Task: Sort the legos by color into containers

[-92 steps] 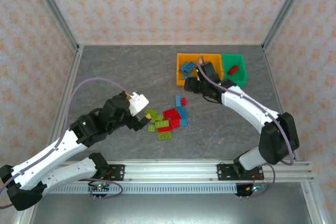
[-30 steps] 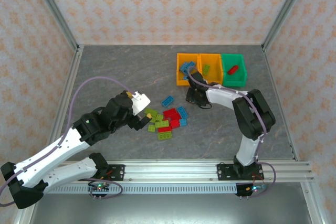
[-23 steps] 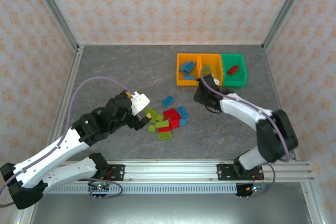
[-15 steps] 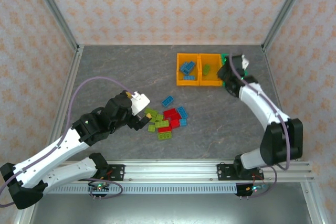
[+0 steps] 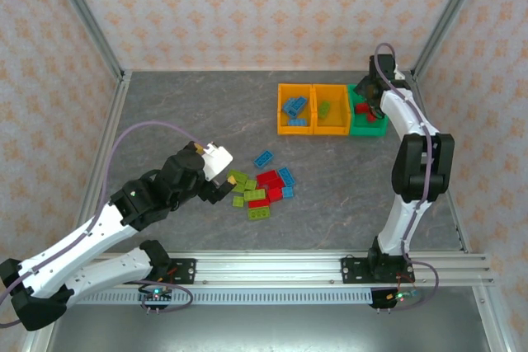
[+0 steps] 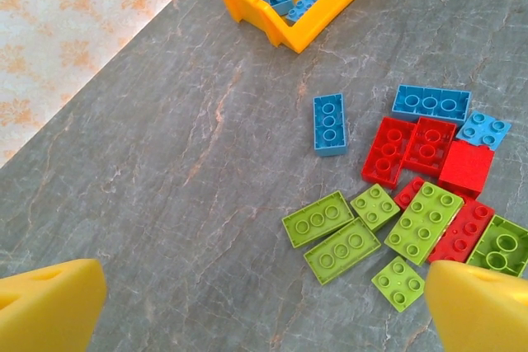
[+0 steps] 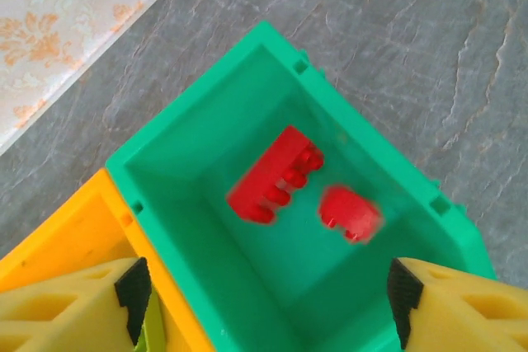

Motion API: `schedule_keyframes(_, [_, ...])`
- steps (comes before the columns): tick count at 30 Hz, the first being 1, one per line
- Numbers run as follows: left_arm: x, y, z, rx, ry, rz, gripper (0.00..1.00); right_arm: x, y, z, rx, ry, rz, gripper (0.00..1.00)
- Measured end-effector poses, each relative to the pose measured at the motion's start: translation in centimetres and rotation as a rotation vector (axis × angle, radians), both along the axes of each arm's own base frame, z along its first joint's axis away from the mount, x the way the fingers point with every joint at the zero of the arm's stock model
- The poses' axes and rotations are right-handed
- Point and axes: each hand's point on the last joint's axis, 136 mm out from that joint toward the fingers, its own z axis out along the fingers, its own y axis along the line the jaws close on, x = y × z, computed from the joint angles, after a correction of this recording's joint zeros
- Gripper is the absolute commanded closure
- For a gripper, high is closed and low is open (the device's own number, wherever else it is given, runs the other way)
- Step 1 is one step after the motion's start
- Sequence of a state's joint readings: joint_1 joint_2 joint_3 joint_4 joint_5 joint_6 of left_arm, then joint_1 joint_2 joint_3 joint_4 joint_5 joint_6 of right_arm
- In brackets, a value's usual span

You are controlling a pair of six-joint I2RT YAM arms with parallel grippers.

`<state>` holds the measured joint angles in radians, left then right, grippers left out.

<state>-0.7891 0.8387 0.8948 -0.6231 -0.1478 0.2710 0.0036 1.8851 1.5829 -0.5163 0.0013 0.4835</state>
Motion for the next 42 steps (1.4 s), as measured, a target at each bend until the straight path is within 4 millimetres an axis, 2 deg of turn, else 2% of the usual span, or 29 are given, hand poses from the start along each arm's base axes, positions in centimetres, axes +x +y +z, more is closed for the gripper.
schedule_keyframes(2, [0.0, 0.0, -0.1, 0.003, 0.003, 0.000, 0.00, -1.8, 0.5, 0.3, 0.027, 0.000, 0.018, 0.22])
schedule_keyframes(5, [0.1, -0.1, -0.3, 0.007, 0.007, 0.003, 0.00, -5.9, 2.0, 1.0, 0.083, -0.010, 0.064, 0.24])
schedule_keyframes(7, [0.3, 0.0, -0.4, 0.009, 0.009, 0.018, 0.00, -8.6, 4.2, 2.1, 0.123, -0.040, 0.127, 0.25])
schedule_keyframes(9, [0.6, 0.1, -0.7, 0.005, 0.022, 0.049, 0.00, -11.0, 7.8, 3.2, 0.155, -0.069, 0.238, 0.25])
schedule_keyframes(12, [1.6, 0.1, -0.5, -0.007, 0.081, 0.151, 0.00, -15.0, 15.8, 4.7, 0.183, -0.094, 0.494, 0.25])
schedule_keyframes(14, [2.7, -0.2, 0.3, -0.058, 0.112, 0.251, 0.04, -18.1, 20.5, 4.6, 0.202, -0.073, 0.665, 0.26])
schedule_keyframes(17, [3.2, 0.1, 0.3, -0.170, 0.159, 0.415, 0.13, -22.2, 24.0, 3.2, 0.238, 0.014, 0.824, 0.26])
schedule_keyframes(21, [2.7, 1.0, -2.4, -0.310, 0.248, 0.602, 0.15, -25.5, 25.5, 2.0, 0.259, 0.109, 0.925, 0.26])
schedule_keyframes(23, [2.4, 1.4, -4.8, -0.354, 0.304, 0.705, 0.15, -26.3, 25.5, 2.0, 0.256, 0.130, 0.950, 0.25])
schedule_keyframes(27, [2.4, 1.3, -9.7, -0.421, 0.433, 0.895, 0.18, -26.4, 25.2, 2.7, 0.229, 0.136, 0.961, 0.26])
schedule_keyframes(30, [2.1, 0.2, -13.3, -0.480, 0.542, 0.997, 0.24, -25.9, 25.5, 3.8, 0.225, 0.113, 0.969, 0.26])
schedule_keyframes(33, [0.8, -0.4, -16.2, -0.517, 0.624, 1.048, 0.32, -25.9, 25.5, 3.8, 0.223, 0.114, 0.969, 0.25])
schedule_keyframes(38, [-1.4, -0.7, -18.2, -0.488, 0.679, 1.050, 0.40, -25.9, 25.3, 3.3, 0.217, 0.124, 0.962, 0.25])
schedule_keyframes(42, [-1.3, -1.8, -18.2, -0.513, 0.714, 1.016, 0.41, -25.9, 25.3, 2.8, 0.218, 0.136, 0.957, 0.26])
